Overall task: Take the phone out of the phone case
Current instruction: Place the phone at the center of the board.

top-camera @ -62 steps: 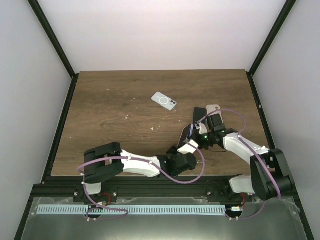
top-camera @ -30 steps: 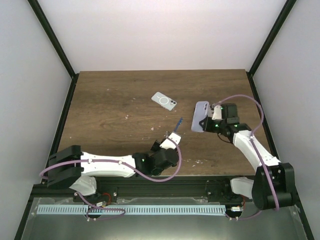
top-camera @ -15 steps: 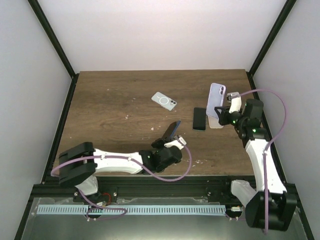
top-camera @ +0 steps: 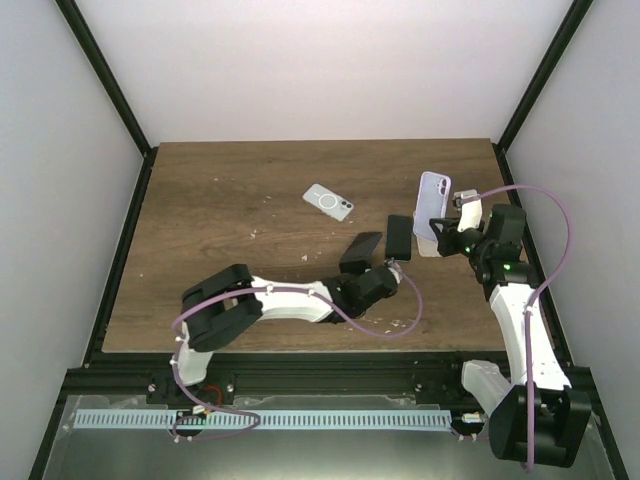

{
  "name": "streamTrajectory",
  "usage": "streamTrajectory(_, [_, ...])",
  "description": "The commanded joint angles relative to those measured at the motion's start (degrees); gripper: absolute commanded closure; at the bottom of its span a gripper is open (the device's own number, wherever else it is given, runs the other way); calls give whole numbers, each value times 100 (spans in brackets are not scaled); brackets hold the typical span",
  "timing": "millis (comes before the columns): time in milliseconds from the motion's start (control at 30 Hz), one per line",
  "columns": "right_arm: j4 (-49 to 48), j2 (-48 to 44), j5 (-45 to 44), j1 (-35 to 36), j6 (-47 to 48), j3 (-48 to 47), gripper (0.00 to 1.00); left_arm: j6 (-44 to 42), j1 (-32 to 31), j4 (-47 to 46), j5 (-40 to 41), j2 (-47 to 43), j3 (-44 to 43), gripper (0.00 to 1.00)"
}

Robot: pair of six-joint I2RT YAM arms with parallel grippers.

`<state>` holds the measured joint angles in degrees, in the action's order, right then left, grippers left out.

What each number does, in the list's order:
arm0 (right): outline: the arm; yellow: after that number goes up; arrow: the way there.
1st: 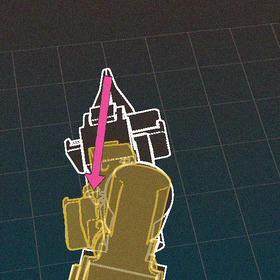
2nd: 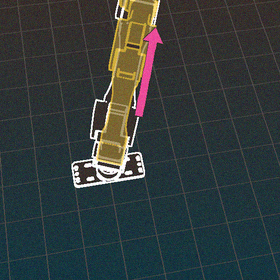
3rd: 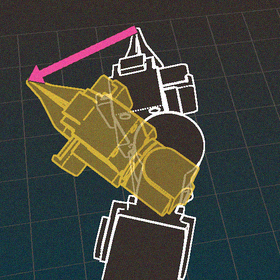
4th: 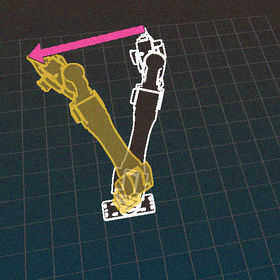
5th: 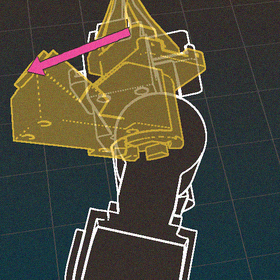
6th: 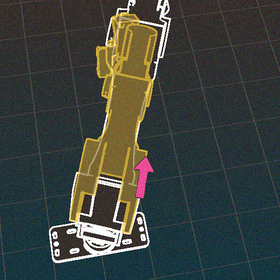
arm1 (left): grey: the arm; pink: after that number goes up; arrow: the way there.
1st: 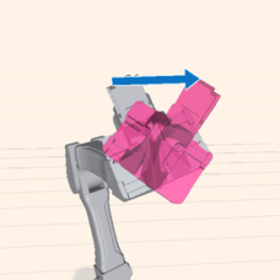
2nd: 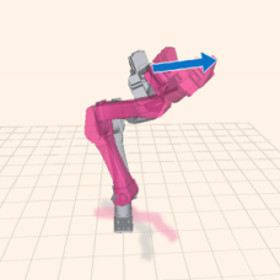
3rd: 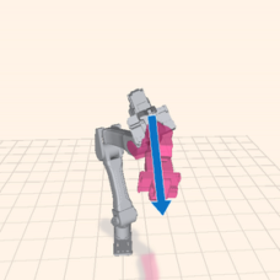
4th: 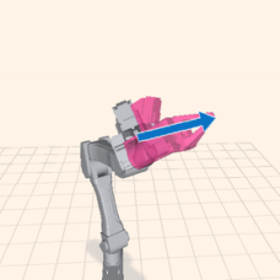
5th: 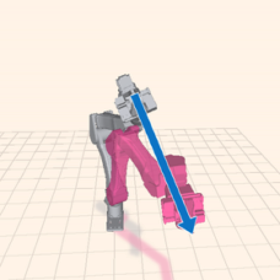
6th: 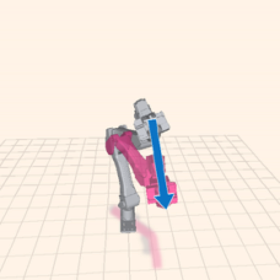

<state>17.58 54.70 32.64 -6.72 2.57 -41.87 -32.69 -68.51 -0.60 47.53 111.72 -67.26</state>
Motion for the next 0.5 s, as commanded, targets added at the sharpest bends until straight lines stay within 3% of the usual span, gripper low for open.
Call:
streamTrajectory(0, [-155, -12, -303, -90, 23, -37, 99, -498, 171, 249, 21, 584, -917, 100])
streamTrajectory(467, [-163, -128, -247, -128, 12, 7, 99, -297, 409, 1202, -13, 1824, -2291, 97])
